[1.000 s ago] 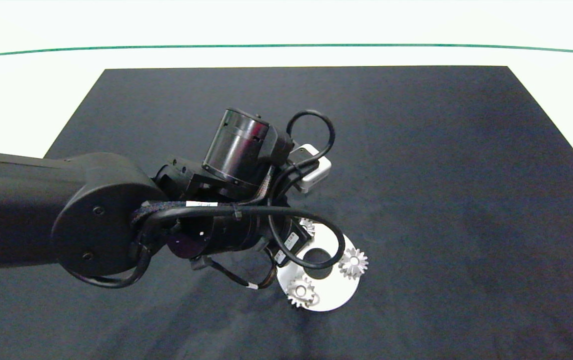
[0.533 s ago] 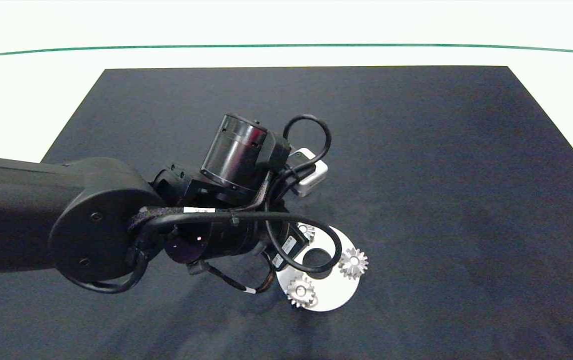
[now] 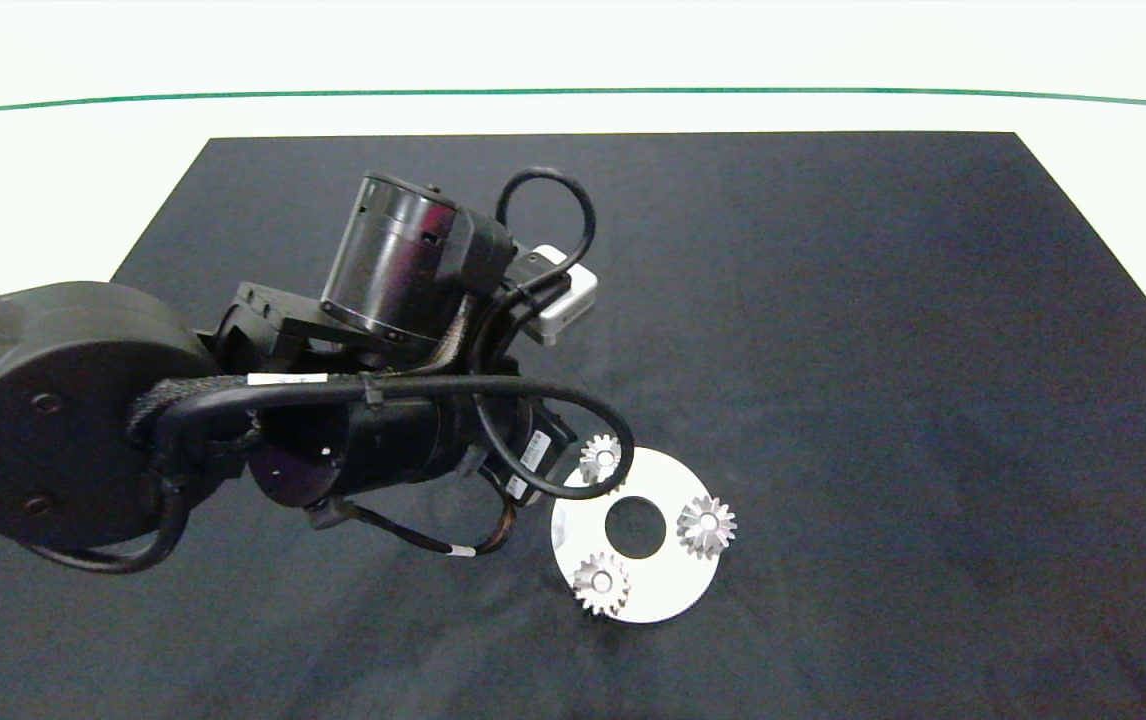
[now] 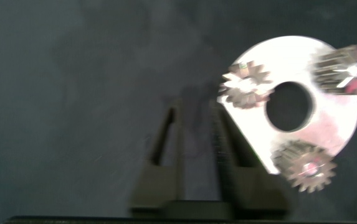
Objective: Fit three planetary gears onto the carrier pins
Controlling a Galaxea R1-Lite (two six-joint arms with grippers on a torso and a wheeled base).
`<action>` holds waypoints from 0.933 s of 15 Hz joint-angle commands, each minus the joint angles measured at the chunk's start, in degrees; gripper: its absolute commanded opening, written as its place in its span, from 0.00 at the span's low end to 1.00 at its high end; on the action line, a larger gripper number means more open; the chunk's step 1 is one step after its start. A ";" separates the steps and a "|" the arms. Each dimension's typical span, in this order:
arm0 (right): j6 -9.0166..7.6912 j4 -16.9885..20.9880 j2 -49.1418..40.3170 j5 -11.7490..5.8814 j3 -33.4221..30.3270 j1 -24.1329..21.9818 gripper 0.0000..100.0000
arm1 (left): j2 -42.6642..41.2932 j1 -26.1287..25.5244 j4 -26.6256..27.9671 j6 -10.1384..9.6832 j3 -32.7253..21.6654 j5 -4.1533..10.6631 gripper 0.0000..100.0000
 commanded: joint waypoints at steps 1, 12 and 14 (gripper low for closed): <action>-0.02 0.13 0.12 0.06 0.00 0.01 1.00 | -2.48 1.31 -0.05 0.04 2.55 0.13 1.00; 0.77 -1.19 0.73 -3.64 -0.26 -10.01 1.00 | -24.72 15.20 -0.41 -4.00 15.73 8.57 1.00; 0.69 -1.10 -1.02 -3.64 -0.26 -12.38 1.00 | -29.46 15.46 -0.49 -4.09 19.95 12.79 1.00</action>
